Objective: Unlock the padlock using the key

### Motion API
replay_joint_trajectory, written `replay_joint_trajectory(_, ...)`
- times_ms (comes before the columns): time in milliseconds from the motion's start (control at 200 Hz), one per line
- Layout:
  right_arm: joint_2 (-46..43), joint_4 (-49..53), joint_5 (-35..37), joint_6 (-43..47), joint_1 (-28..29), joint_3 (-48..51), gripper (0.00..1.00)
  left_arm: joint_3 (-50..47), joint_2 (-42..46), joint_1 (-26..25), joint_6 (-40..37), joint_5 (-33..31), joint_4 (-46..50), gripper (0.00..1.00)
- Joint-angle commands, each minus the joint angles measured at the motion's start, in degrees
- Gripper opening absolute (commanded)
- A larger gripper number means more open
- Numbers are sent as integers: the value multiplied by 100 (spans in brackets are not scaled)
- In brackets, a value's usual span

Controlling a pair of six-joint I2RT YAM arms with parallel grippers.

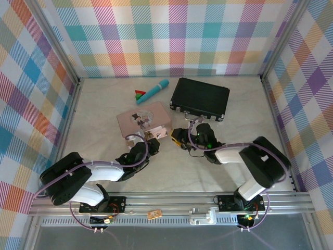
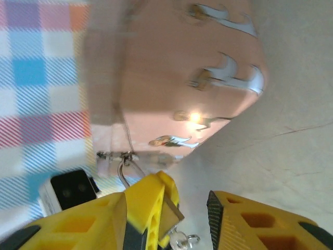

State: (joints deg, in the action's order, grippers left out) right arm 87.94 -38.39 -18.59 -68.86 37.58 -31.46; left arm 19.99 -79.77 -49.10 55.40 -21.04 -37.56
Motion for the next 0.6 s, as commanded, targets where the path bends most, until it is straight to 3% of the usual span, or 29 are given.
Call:
replay_joint_trajectory(0, -705, 2760, 265, 2386, 58, -600, 48, 81, 70, -43, -408, 148, 667, 0)
replay_joint_trajectory(125, -1207, 3909, 809, 3326, 73, -774, 50, 192, -159, -47, -543, 135, 1018, 0)
replay_joint_trajectory(255, -1341, 4569, 883, 3972, 107, -947, 52, 280, -359, -47, -534, 108, 1065, 0)
replay_joint_trajectory(470, -990, 5133, 1371, 4660, 695, -1371, 55, 269, -8, -38, -237, -179, 1499, 50)
replay_joint_trajectory(595, -607, 5227, 1594, 4828, 1109, -1739, 57, 247, 823, 14, 11, -447, 2456, 70)
